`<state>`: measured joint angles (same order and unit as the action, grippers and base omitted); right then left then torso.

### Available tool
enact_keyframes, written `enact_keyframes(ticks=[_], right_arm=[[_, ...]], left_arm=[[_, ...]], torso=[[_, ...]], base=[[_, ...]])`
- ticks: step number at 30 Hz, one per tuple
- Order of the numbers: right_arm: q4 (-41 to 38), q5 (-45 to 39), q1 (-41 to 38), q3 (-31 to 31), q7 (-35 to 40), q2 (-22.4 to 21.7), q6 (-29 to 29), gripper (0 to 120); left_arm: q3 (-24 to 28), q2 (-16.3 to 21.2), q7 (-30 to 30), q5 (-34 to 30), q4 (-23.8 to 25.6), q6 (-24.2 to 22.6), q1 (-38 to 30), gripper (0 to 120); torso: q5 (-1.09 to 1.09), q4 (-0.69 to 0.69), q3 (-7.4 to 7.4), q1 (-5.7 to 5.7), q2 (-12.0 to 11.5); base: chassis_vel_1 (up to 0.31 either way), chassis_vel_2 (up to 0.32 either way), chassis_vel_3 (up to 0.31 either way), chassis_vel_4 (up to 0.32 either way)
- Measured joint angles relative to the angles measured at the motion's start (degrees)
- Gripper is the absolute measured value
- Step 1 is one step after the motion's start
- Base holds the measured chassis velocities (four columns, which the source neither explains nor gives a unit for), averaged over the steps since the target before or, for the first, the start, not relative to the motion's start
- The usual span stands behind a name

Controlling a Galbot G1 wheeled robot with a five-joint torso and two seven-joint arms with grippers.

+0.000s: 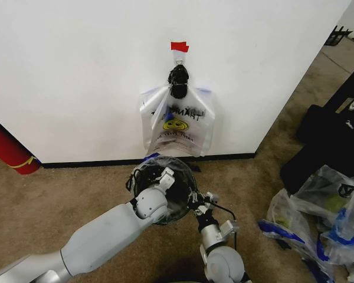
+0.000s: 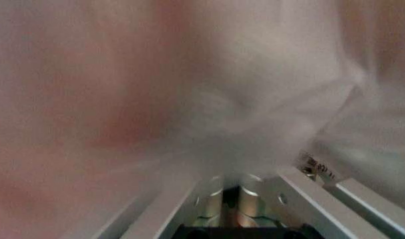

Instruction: Pick up the garbage bag from the wall and place it over the trash bin.

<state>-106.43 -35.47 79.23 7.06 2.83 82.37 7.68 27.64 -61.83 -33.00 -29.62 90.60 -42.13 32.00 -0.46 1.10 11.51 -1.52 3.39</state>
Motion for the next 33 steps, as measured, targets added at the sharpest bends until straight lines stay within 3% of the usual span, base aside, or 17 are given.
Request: enact_keyframes(ticks=[14, 25, 33], right_arm=[[0.2, 2.9, 0.6, 0.1, -2.3, -0.5, 2.2, 0], [12.2, 6.3, -5.7, 1.0, -9.6, 2.2, 10.3, 0], [18.0, 13.5, -8.5, 2.9, -19.0, 2.1, 19.8, 0]], left_arm=[[0.5, -0.2, 0.4, 0.0, -1.6, 0.0, -0.6, 0], [-0.3, 4.4, 1.7, -7.1, 11.6, 0.0, 3.9, 0], [-1.7, 6.6, 2.6, -7.4, 13.8, 0.0, 7.0, 0]], torso=[[-0.01, 0.01, 0.0, 0.0, 0.0], [0.0, 0.0, 0.0, 0.0, 0.0], [0.0, 0.0, 0.0, 0.0, 0.0]], base=[[0.0, 0.0, 0.0, 0.0], [0.0, 0.0, 0.0, 0.0], [0.0, 0.0, 0.0, 0.0]])
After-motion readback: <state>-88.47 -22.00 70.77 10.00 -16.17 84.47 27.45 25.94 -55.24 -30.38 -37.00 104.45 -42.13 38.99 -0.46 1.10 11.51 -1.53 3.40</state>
